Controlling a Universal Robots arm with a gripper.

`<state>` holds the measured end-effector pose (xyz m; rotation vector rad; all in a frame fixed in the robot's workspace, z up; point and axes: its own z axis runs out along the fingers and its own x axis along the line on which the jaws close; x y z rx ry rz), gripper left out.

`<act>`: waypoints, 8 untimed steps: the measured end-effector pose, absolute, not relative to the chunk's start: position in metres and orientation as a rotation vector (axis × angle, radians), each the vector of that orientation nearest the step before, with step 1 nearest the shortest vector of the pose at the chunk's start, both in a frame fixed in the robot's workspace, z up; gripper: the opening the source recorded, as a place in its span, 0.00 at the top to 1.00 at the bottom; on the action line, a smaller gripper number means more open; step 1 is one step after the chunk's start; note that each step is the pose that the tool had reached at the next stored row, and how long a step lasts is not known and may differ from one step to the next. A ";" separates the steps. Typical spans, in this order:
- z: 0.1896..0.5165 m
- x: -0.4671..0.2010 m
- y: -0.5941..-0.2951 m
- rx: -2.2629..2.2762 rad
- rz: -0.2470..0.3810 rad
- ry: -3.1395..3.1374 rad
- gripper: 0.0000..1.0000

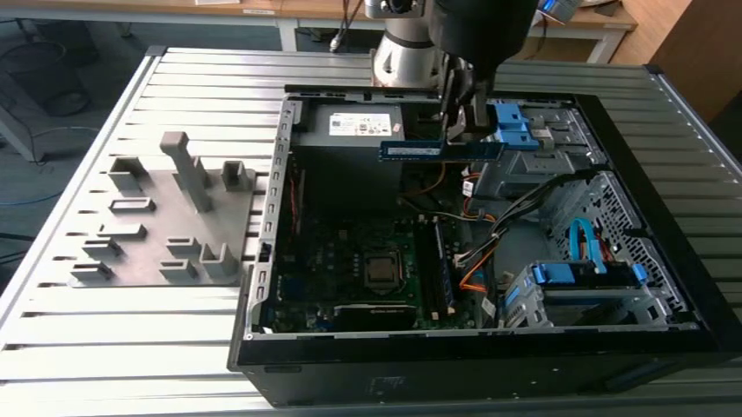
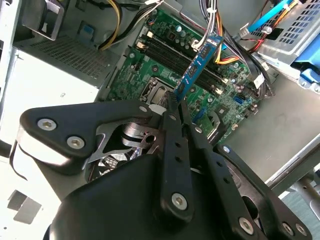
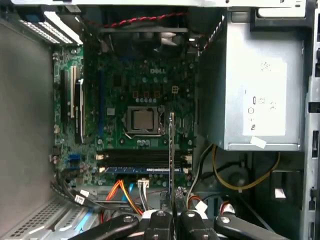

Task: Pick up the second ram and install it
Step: 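Pick up the second ram and move it above second insertion slot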

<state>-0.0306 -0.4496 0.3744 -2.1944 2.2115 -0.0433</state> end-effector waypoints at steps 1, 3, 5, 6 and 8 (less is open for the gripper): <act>0.374 -0.031 -0.450 -2.194 -0.043 2.212 0.86; 0.374 -0.031 -0.450 -2.194 -0.043 2.212 0.86; 0.374 -0.030 -0.450 -2.194 -0.043 2.212 0.86; 0.374 -0.030 -0.451 -2.195 -0.043 2.212 0.86; 0.374 -0.030 -0.453 -2.194 -0.043 2.212 0.86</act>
